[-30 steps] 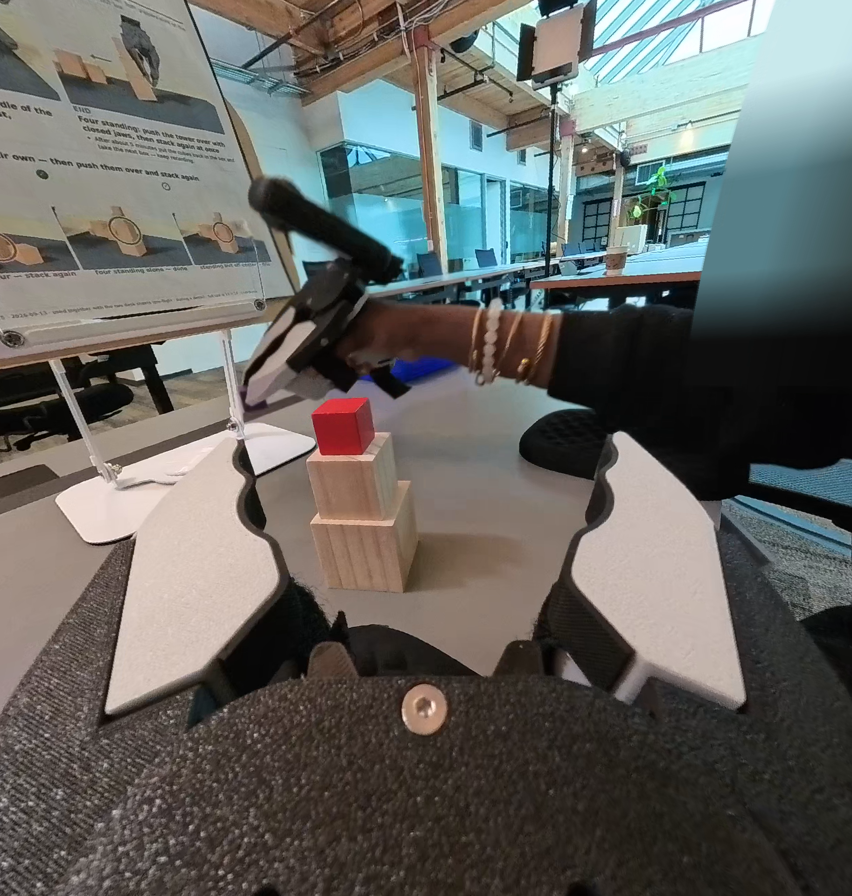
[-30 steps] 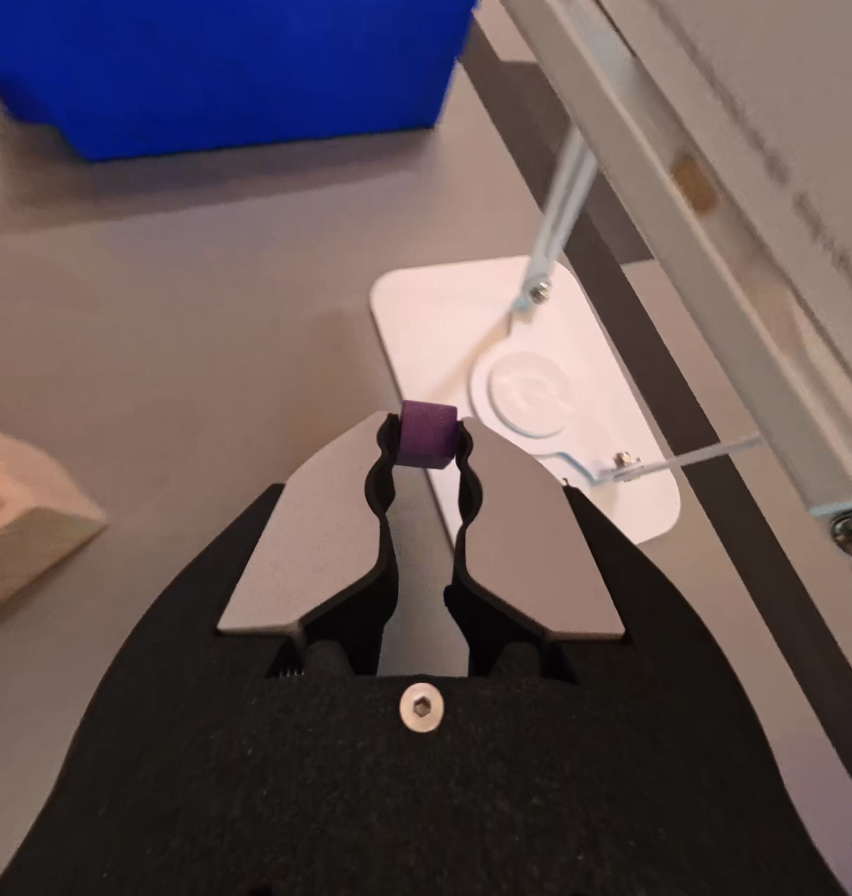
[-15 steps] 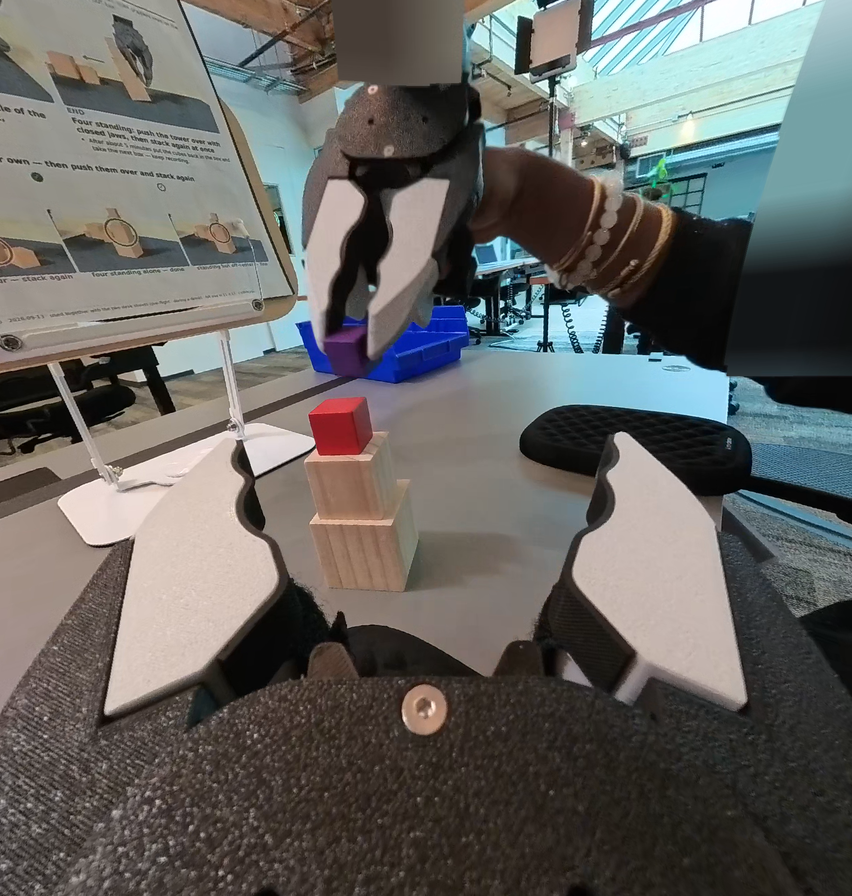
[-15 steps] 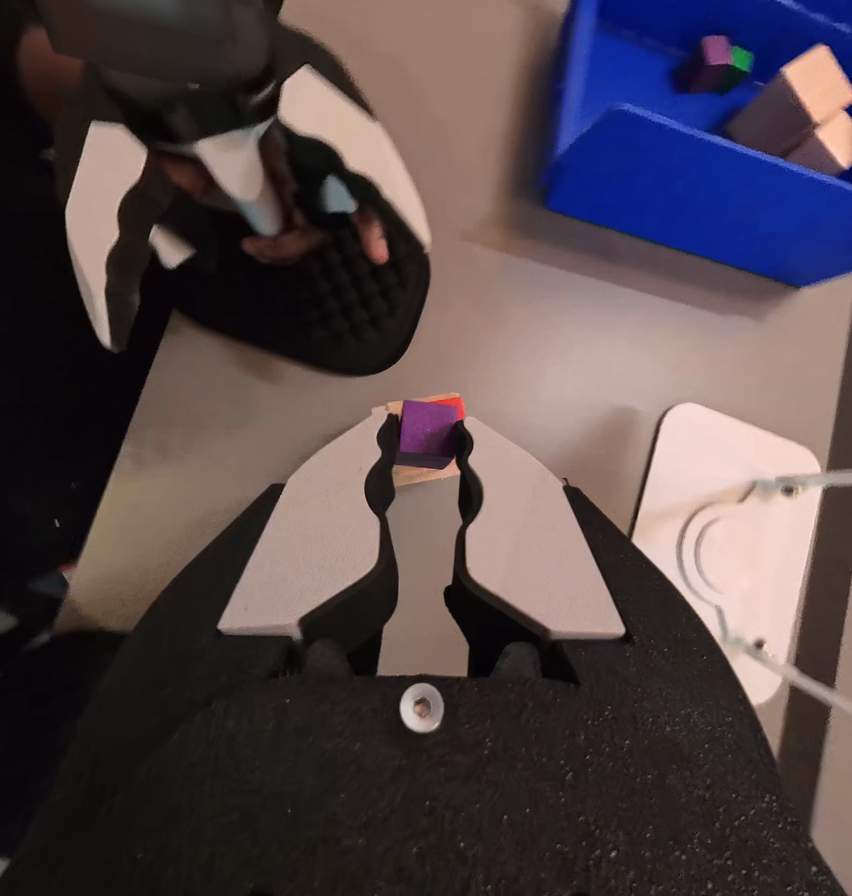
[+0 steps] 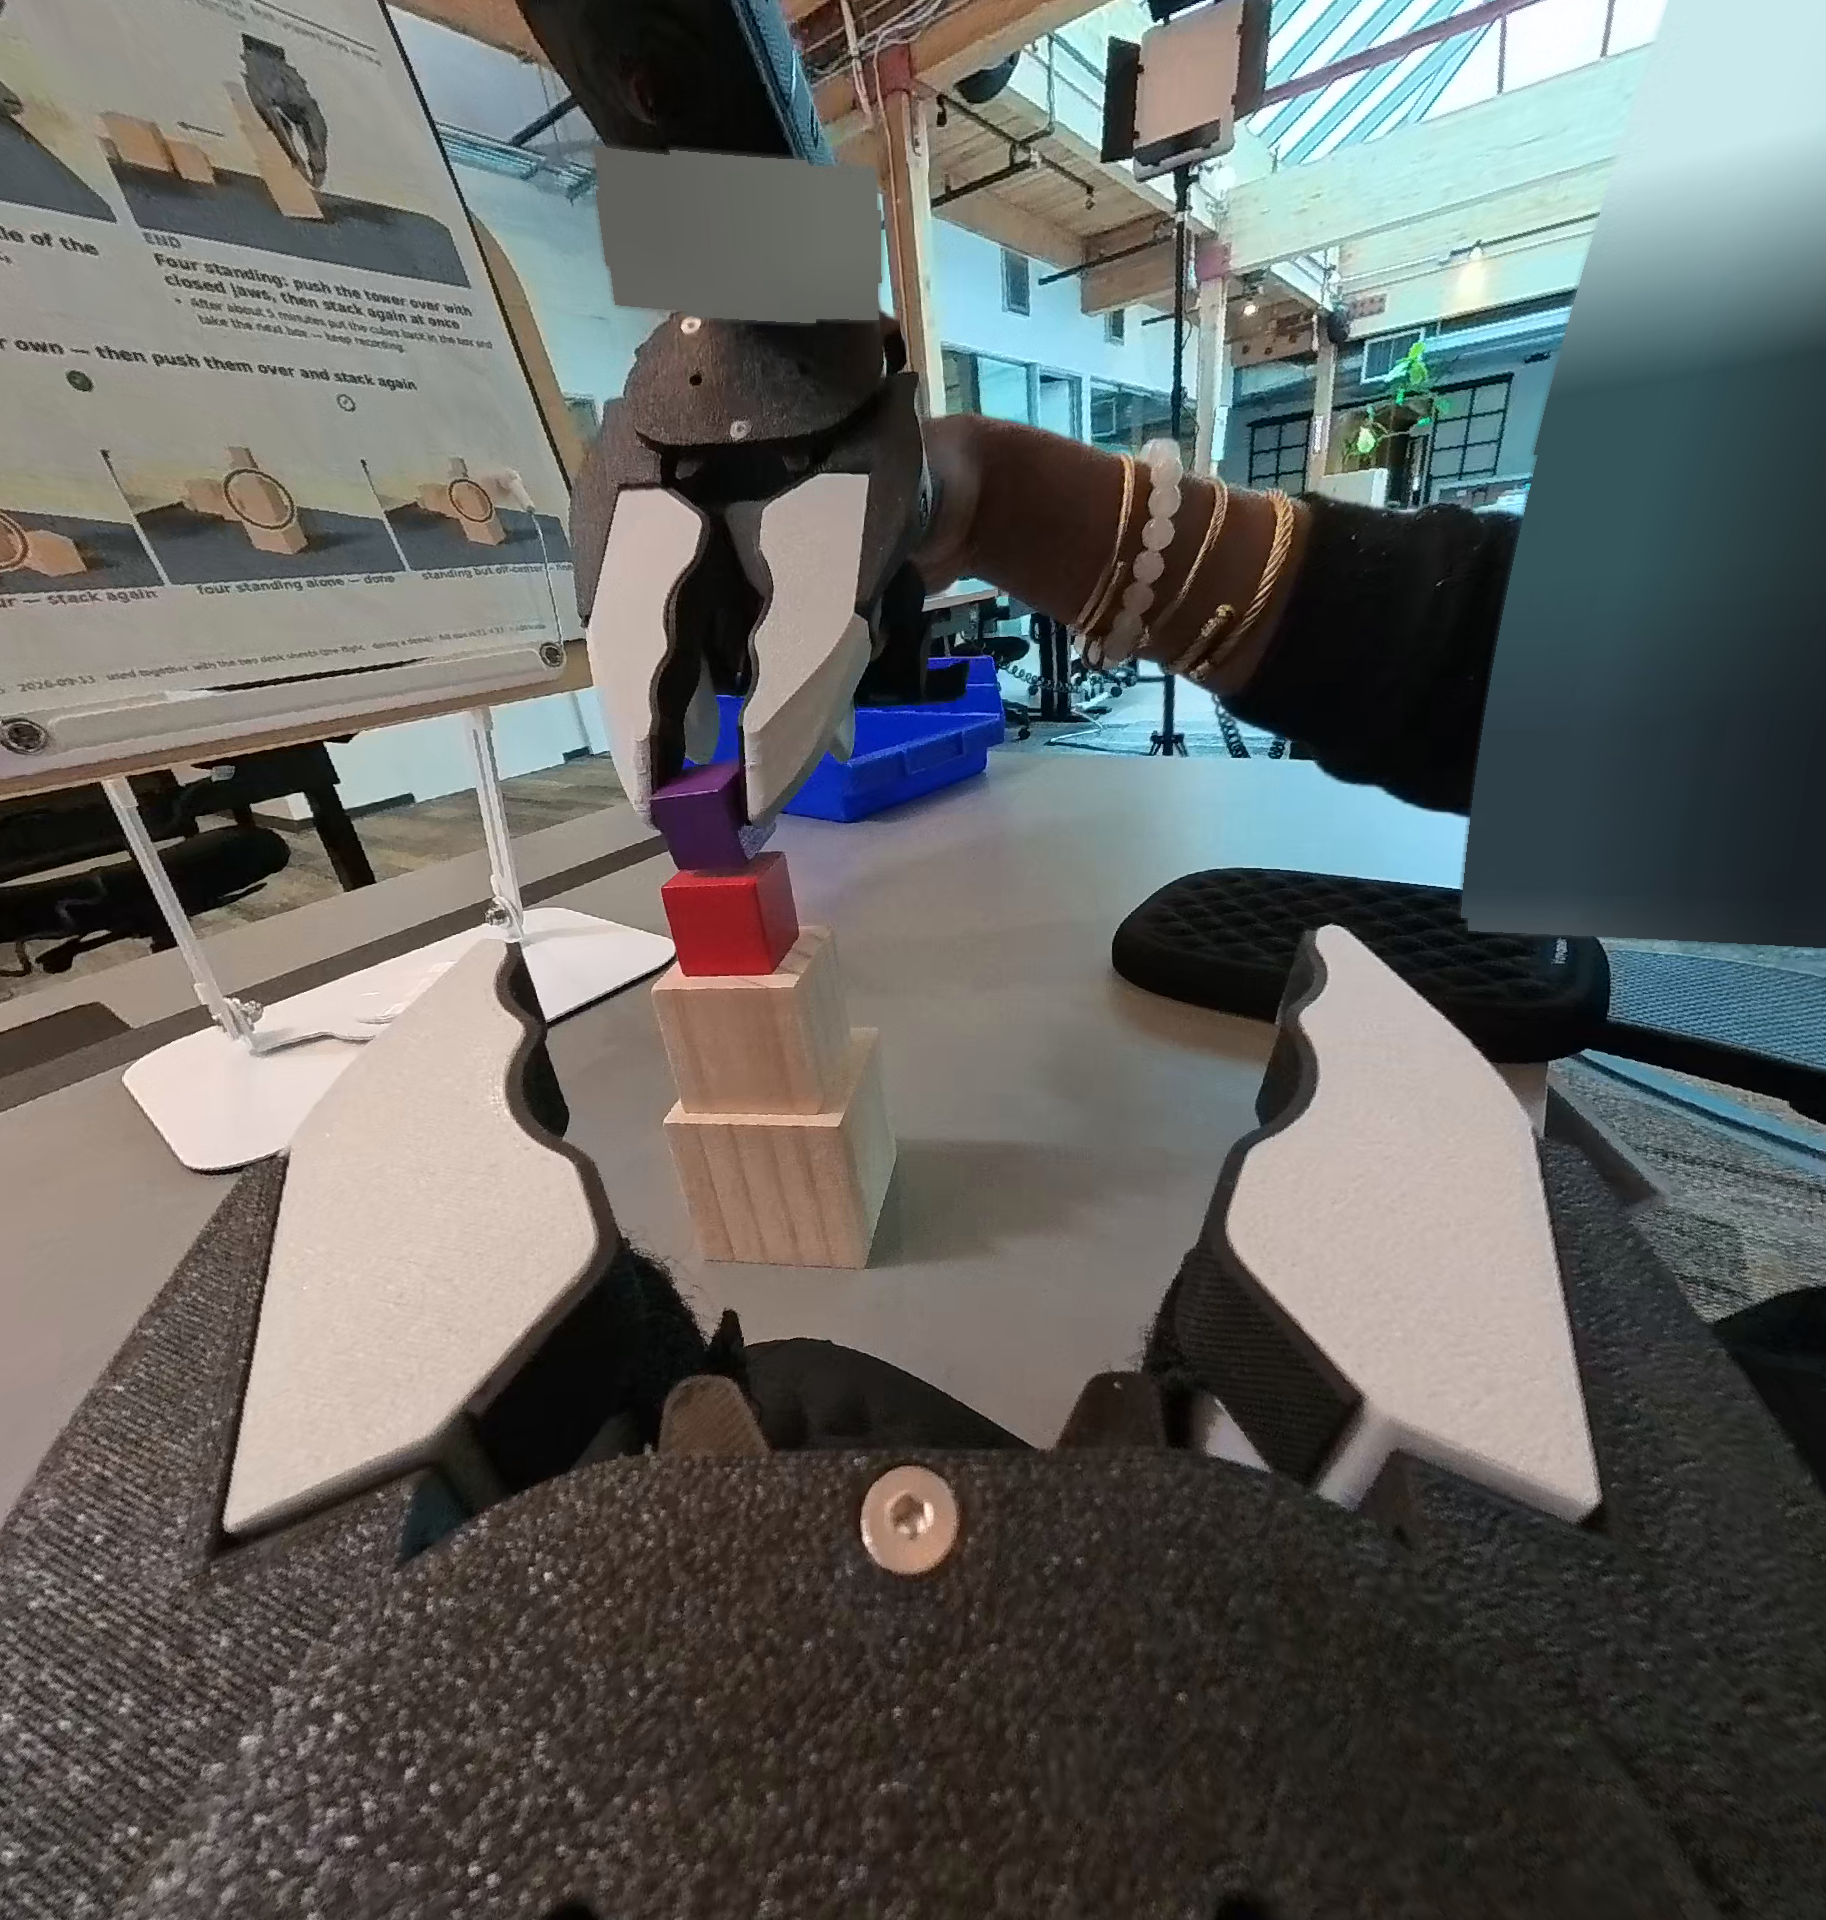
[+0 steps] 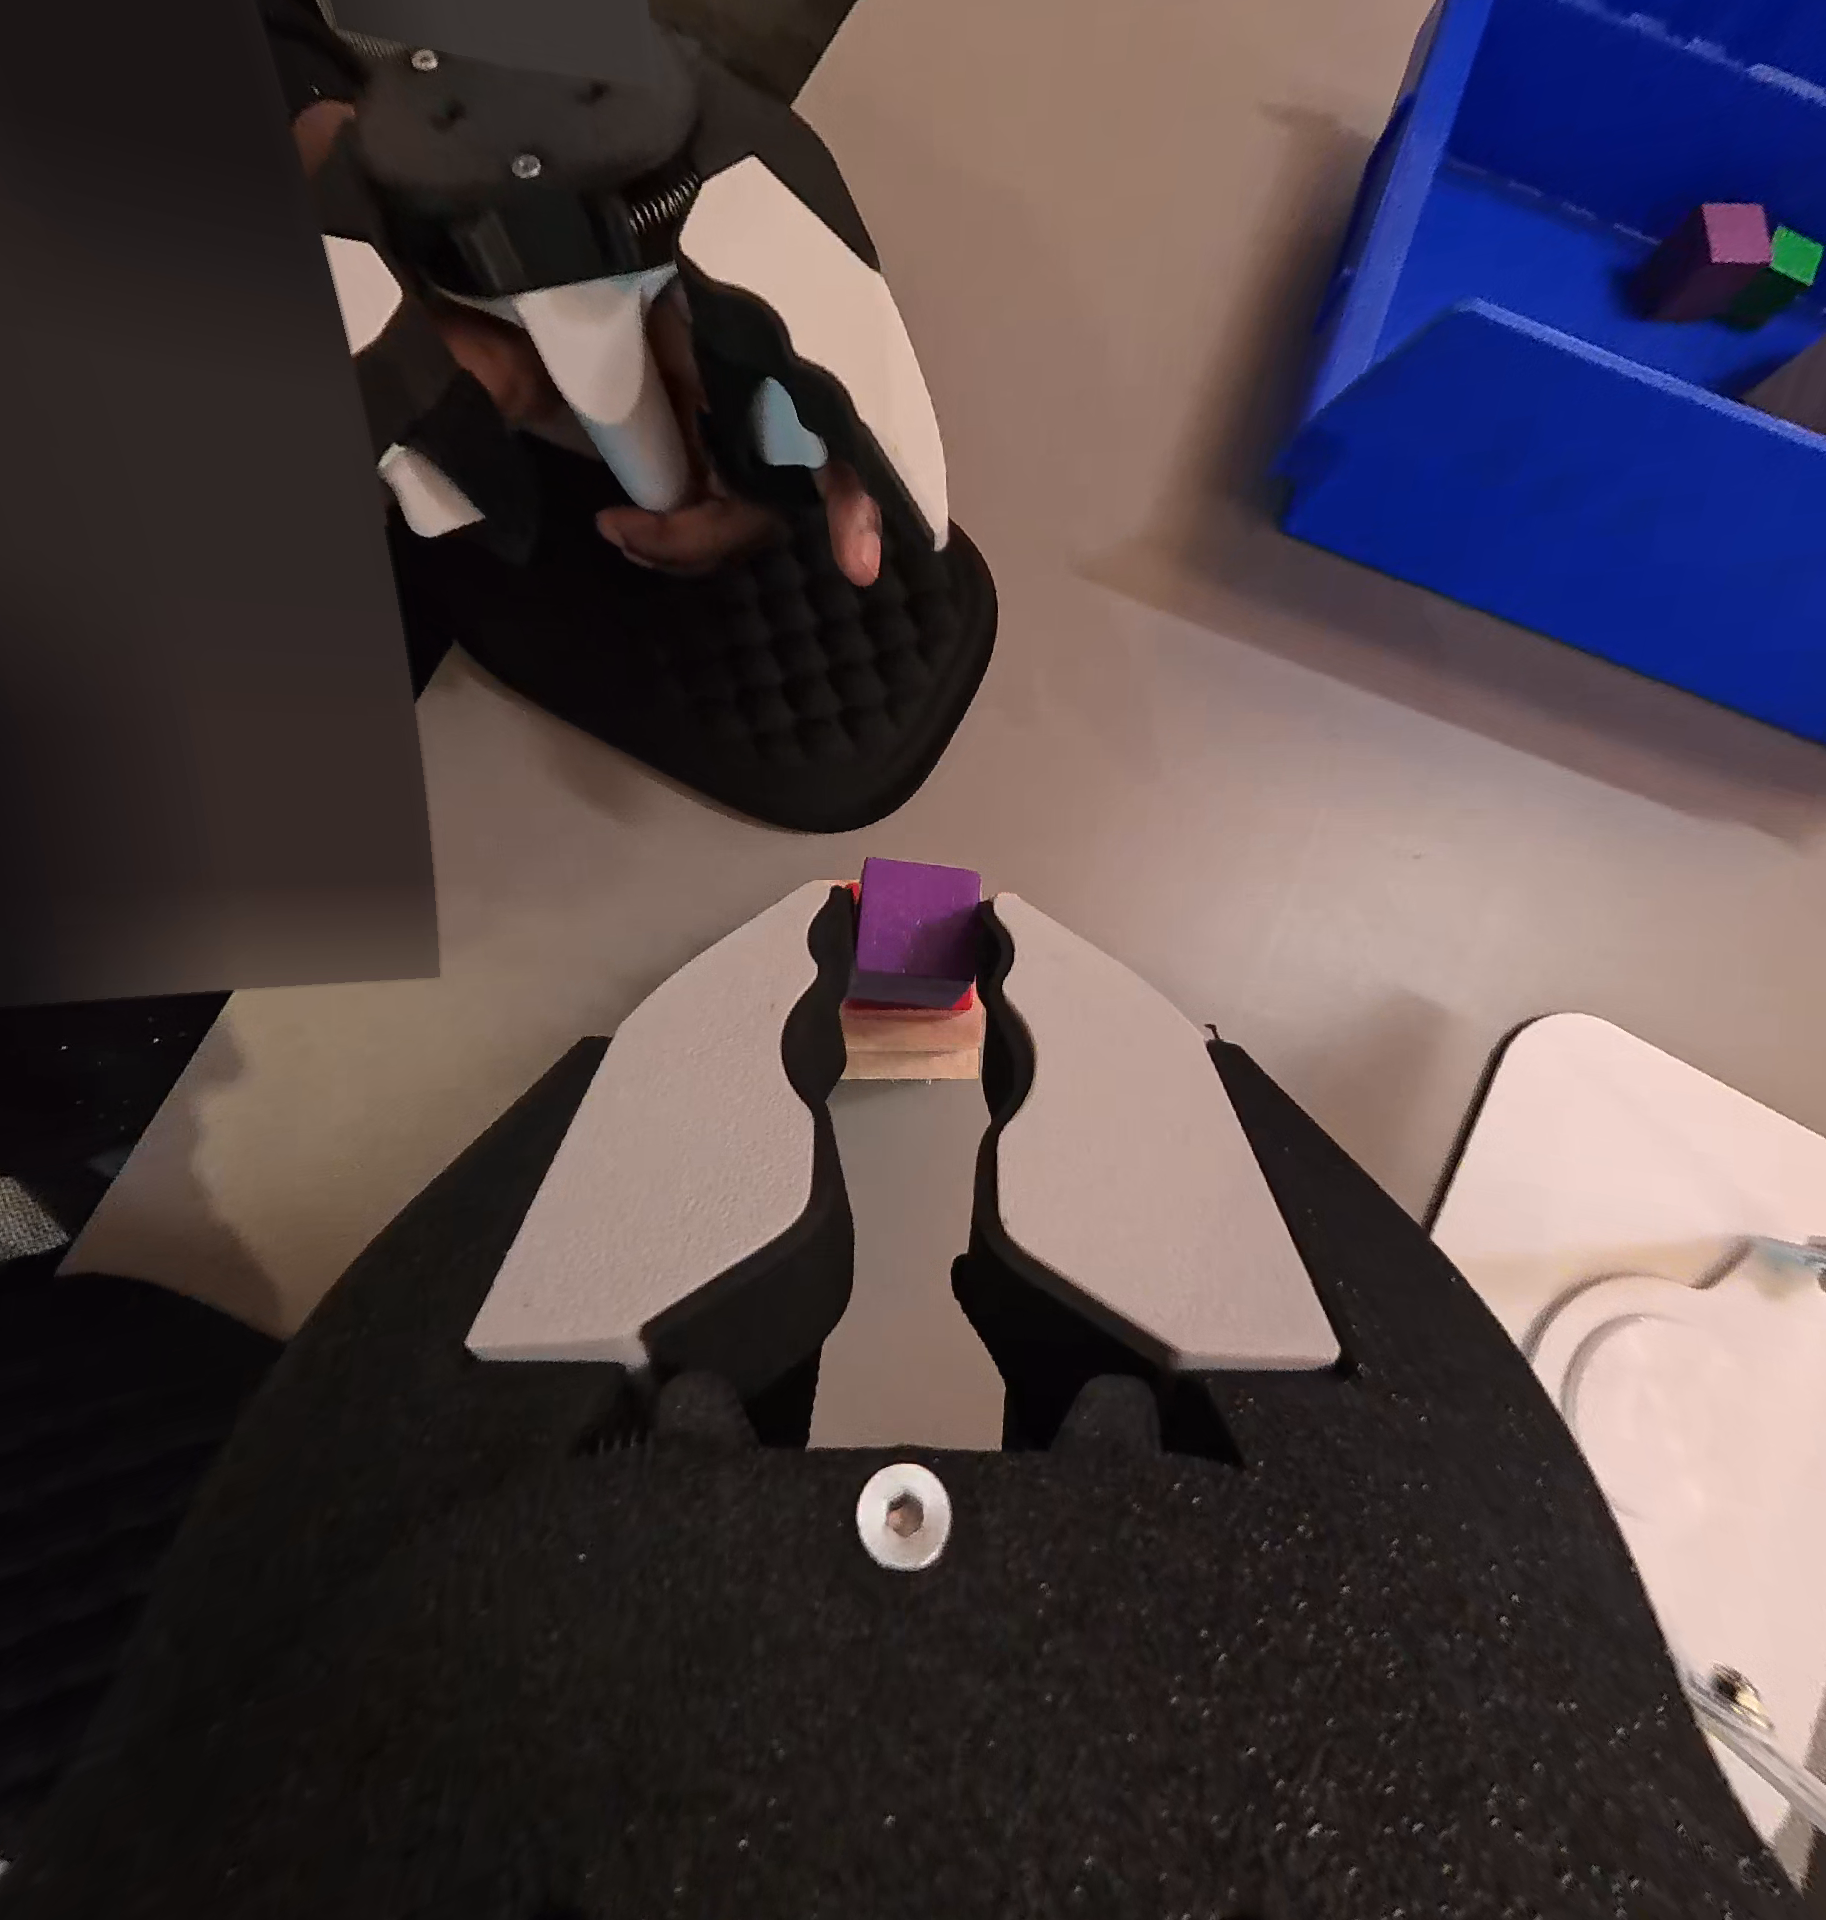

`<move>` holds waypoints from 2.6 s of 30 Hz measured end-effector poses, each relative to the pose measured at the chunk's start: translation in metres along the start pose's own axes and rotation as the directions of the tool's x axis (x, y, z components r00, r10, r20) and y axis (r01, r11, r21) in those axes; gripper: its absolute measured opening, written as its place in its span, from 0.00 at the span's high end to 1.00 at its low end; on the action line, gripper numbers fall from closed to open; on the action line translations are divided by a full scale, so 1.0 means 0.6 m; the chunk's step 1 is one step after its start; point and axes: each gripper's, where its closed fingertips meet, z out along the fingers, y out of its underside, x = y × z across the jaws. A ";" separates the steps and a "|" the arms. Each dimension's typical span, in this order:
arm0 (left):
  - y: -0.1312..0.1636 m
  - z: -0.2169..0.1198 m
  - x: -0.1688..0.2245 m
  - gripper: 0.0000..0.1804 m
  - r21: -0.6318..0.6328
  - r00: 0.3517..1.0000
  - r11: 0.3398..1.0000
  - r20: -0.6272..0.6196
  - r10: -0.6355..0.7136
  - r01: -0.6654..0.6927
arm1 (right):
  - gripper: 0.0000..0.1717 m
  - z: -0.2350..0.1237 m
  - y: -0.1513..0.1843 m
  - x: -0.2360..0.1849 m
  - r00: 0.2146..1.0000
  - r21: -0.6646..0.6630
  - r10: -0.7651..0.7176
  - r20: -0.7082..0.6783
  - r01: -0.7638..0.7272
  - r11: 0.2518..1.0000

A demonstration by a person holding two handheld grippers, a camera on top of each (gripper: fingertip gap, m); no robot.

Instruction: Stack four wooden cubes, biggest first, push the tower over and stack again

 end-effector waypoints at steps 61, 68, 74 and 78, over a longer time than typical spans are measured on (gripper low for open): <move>0.003 0.002 0.000 0.28 -0.012 1.000 1.000 0.008 0.009 -0.009 | 0.16 -0.088 0.050 -0.070 0.715 0.568 0.499 -0.490 -0.172 0.805; 0.005 0.004 -0.001 0.27 -0.025 1.000 1.000 0.016 0.010 -0.010 | 0.16 -0.080 0.100 -0.123 0.642 0.616 0.550 -0.535 -0.150 0.774; 0.002 0.003 -0.004 0.30 -0.035 1.000 0.999 0.005 -0.013 0.013 | 0.16 -0.069 0.122 -0.136 0.646 0.651 0.546 -0.533 -0.099 0.753; 0.021 -0.005 -0.011 0.93 -0.227 0.993 0.973 -0.120 0.020 -0.047 | 0.16 -0.082 0.121 -0.141 0.638 0.689 0.556 -0.533 -0.055 0.723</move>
